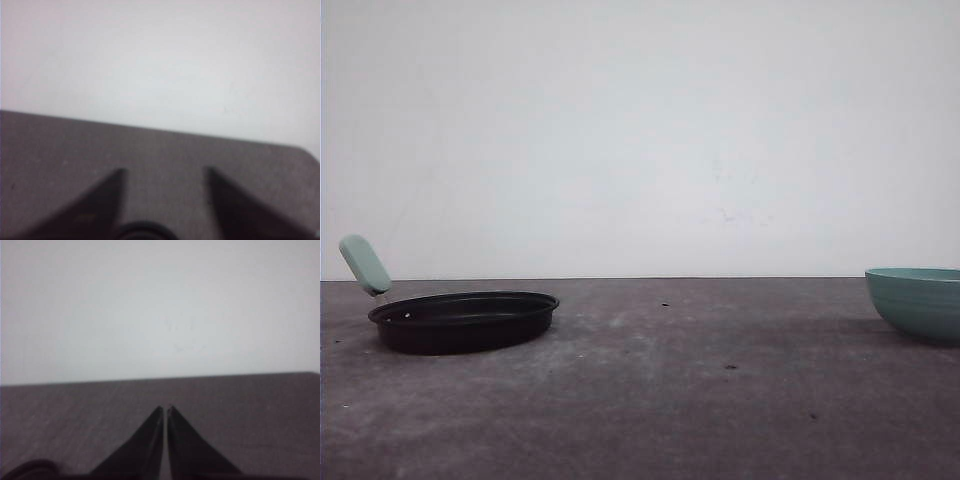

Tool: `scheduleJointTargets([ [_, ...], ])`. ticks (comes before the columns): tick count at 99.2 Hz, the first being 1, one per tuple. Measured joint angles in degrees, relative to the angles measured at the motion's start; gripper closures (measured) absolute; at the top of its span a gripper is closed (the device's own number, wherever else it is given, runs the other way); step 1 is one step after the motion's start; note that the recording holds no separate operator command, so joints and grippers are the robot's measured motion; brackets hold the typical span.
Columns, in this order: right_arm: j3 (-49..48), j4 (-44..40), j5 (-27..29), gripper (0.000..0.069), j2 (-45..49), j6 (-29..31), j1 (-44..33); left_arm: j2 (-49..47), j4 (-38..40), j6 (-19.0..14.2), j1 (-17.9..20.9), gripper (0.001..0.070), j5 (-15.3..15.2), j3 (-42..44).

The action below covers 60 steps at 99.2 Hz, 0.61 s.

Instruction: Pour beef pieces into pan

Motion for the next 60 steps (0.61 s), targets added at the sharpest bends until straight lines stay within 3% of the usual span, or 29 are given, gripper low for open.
scheduleJointTargets([
  [4, 0.0, -0.07, -0.37, 0.0604, 0.26, -0.04, 0.0, 0.11, -1.55, 0.57, 0.0, 0.0195, 0.02, 0.0],
  [9, 0.0, -0.07, -0.5, 0.0479, 0.28, -0.07, 0.0, 0.11, -3.3, 0.94, 0.0, 0.0133, 0.02, 0.0],
  [20, 0.0, -0.07, -0.52, 0.0149, 0.28, -0.04, 0.0, 0.09, -6.38, 1.4, 0.0, 0.009, 0.02, 0.0],
  [26, 0.0, -0.22, -0.52, 0.001, 0.28, -0.04, 0.0, 0.0, -6.88, 1.49, 0.0, 0.0084, 0.02, 0.0],
  [38, 0.0, -1.49, -0.52, 0.0007, 0.66, -0.31, 0.0, -0.74, -7.93, 1.38, 0.0, 0.0083, -0.13, 0.0],
  [60, 0.0, -3.87, -0.57, 0.0007, 2.8, -0.39, 0.0, 2.62, -7.58, -3.1, 1.11, 0.0089, 0.28, 0.39],
])
